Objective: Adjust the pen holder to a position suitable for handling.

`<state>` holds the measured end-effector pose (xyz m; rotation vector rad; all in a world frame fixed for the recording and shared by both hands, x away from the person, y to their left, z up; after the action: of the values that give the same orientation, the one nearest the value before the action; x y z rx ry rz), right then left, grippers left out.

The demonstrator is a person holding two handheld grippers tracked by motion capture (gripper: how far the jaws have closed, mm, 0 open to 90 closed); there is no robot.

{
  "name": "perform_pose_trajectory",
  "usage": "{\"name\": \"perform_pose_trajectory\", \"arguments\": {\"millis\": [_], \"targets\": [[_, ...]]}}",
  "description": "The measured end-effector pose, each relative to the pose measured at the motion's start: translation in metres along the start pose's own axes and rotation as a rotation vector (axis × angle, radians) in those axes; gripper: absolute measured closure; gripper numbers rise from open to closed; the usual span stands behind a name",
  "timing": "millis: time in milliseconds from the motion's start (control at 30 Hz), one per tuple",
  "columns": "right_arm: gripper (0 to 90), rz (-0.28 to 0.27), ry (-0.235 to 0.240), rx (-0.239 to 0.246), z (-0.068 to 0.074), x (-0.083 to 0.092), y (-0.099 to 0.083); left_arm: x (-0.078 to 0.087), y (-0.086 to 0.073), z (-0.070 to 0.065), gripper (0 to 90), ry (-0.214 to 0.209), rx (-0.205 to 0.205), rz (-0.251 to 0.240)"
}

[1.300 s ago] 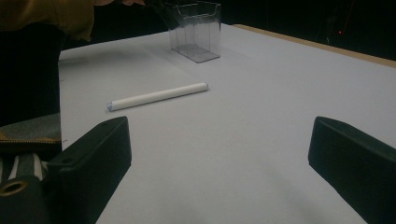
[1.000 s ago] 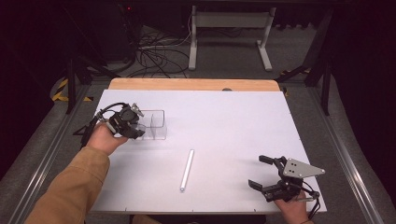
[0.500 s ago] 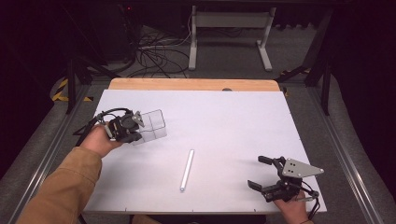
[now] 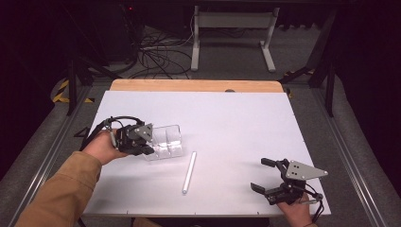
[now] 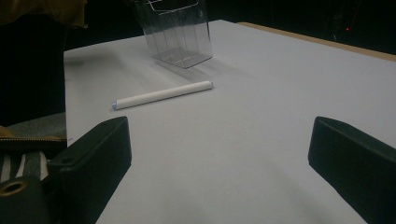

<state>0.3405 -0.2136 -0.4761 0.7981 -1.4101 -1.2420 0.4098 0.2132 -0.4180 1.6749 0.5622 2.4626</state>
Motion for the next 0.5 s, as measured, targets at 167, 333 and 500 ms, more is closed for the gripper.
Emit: {"name": "perform_pose_trajectory", "arguments": {"millis": [167,333,500], "targets": [[6.6,0.002,0.0,0.002,0.0,0.0,0.0,-0.005,0.003,-0.004,88.2,-0.036,-0.044,0.02],[6.6,0.0,0.003,0.001,0.0,0.0,0.0,-0.009,0.005,-0.007,88.2,-0.059,-0.084,0.044],[6.6,0.0,0.005,0.001,0.0,0.0,0.0,-0.012,0.006,-0.007,88.2,-0.076,-0.09,0.058]]}}
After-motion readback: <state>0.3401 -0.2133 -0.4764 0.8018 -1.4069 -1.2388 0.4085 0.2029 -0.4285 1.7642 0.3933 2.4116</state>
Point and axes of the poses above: each handheld gripper's, and its own axes: x roughly backward along the jaws, y roughly out of its top, z roughly to its left, the point moved 4 cm from there along -x, roughly forward along the jaws, and after that the axes turned 14 degrees about y, right-handed, at the moved point
